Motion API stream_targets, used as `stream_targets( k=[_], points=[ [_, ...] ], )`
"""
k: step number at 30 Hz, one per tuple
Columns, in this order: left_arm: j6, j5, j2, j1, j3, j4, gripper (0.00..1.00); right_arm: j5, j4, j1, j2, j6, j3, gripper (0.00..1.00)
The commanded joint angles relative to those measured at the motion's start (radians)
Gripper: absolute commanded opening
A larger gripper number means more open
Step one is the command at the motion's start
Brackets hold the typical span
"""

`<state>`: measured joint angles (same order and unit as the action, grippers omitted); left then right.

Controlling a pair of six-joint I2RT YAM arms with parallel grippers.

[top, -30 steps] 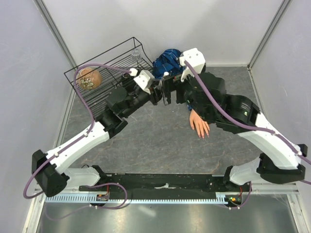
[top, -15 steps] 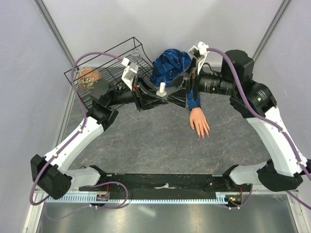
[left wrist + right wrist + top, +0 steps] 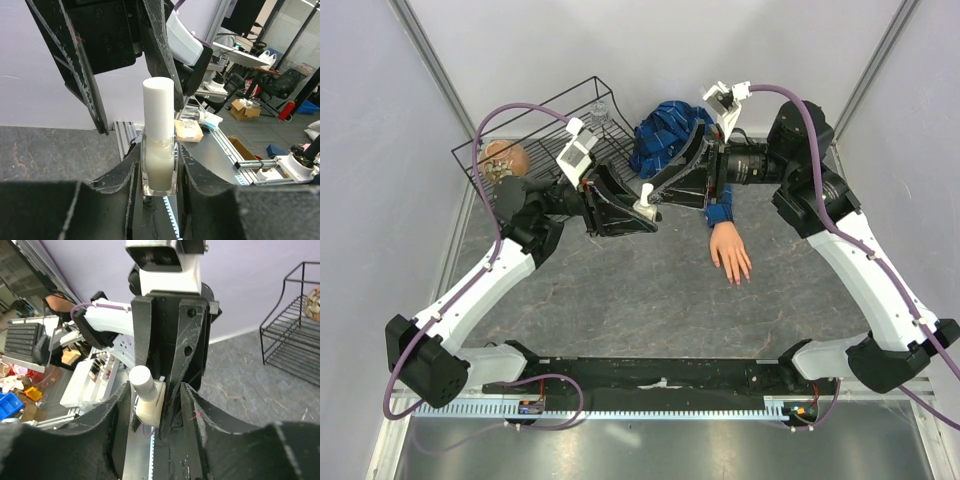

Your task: Paint the nails

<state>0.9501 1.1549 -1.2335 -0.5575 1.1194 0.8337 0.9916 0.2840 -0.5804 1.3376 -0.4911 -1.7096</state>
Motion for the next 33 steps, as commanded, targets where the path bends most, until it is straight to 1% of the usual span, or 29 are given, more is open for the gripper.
stream_targets(
  k=[1, 8, 11, 12, 13, 14, 15, 16, 17, 18, 19, 20, 21, 22, 23, 24, 25, 26, 27, 30, 33],
  points=[
    [0.047, 0.002, -0.001, 0.002, 0.017, 0.058, 0.02, 0.028, -0.146, -0.001, -0.006, -0.069, 0.016, 0.49],
    [0.029, -0.032, -0.014, 0.002, 0.043, 0.044, 0.02, 0.018, -0.149, -0.029, -0.002, -0.056, 0.038, 0.49],
    [0.026, -0.035, -0.018, 0.002, 0.051, 0.042, 0.02, 0.005, -0.144, -0.041, 0.005, -0.049, 0.034, 0.40],
    [0.019, -0.040, -0.020, 0.002, 0.054, 0.038, 0.02, -0.004, -0.143, -0.044, 0.005, -0.044, 0.034, 0.38],
    [0.013, -0.044, -0.020, 0.002, 0.063, 0.012, 0.02, -0.010, -0.137, -0.047, 0.005, -0.035, 0.033, 0.35],
    [0.003, -0.049, -0.020, 0.002, 0.069, -0.005, 0.02, -0.024, -0.103, -0.056, 0.006, -0.023, 0.028, 0.23],
    [-0.043, -0.072, -0.018, 0.002, 0.077, -0.037, 0.02, -0.062, -0.079, -0.059, 0.008, 0.012, 0.018, 0.13],
    [-0.086, -0.096, -0.008, 0.002, 0.095, -0.141, 0.02, -0.109, -0.044, -0.068, 0.009, 0.040, 0.008, 0.03],
    [-0.214, -0.133, 0.006, 0.001, 0.103, -0.215, 0.02, -0.167, 0.048, -0.078, 0.008, 0.077, -0.002, 0.00],
    [-0.297, -0.250, 0.020, -0.001, 0.111, -0.288, 0.02, -0.317, 0.096, -0.088, 0.008, 0.141, -0.024, 0.00],
    [-0.389, -0.338, 0.050, -0.016, 0.135, -0.370, 0.02, -0.417, 0.147, -0.135, 0.009, 0.181, -0.039, 0.00],
    [-0.591, -0.445, 0.063, -0.034, 0.144, -0.524, 0.02, -0.535, 0.250, -0.171, 0.014, 0.209, -0.059, 0.00],
    [-0.708, -0.765, 0.072, -0.071, 0.160, -0.592, 0.02, -0.708, 0.295, -0.215, 0.018, 0.229, -0.103, 0.00],
    [-0.817, -0.932, 0.071, -0.178, 0.207, -0.652, 0.02, -1.086, 0.341, -0.269, 0.034, 0.215, -0.125, 0.00],
    [-0.990, -1.074, 0.037, -0.223, 0.236, -0.694, 0.02, -1.258, 0.418, -0.361, 0.043, 0.180, -0.149, 0.00],
    [-1.043, -1.216, 0.008, -0.254, 0.268, -0.709, 0.02, -1.354, 0.446, -0.390, 0.052, 0.146, -0.194, 0.00],
    [-1.071, -1.242, -0.016, -0.283, 0.334, -0.722, 0.02, -1.565, 0.478, -0.422, 0.084, 0.126, -0.226, 0.00],
    [-1.099, -1.261, -0.056, -0.294, 0.359, -0.726, 0.02, -1.646, 0.553, -0.494, 0.104, 0.131, -0.264, 0.00],
    [-1.105, -1.274, -0.070, -0.304, 0.375, -0.716, 0.02, -1.700, 0.582, -0.521, 0.126, 0.138, -0.336, 0.00],
    [-1.111, -1.249, -0.107, -0.326, 0.396, -0.722, 0.02, -1.855, 0.656, -0.591, 0.195, 0.149, -0.441, 0.00],
    [-1.062, -1.233, -0.118, -0.335, 0.392, -0.732, 0.02, -1.886, 0.741, -0.615, 0.265, 0.146, -0.542, 0.00]
  ],
)
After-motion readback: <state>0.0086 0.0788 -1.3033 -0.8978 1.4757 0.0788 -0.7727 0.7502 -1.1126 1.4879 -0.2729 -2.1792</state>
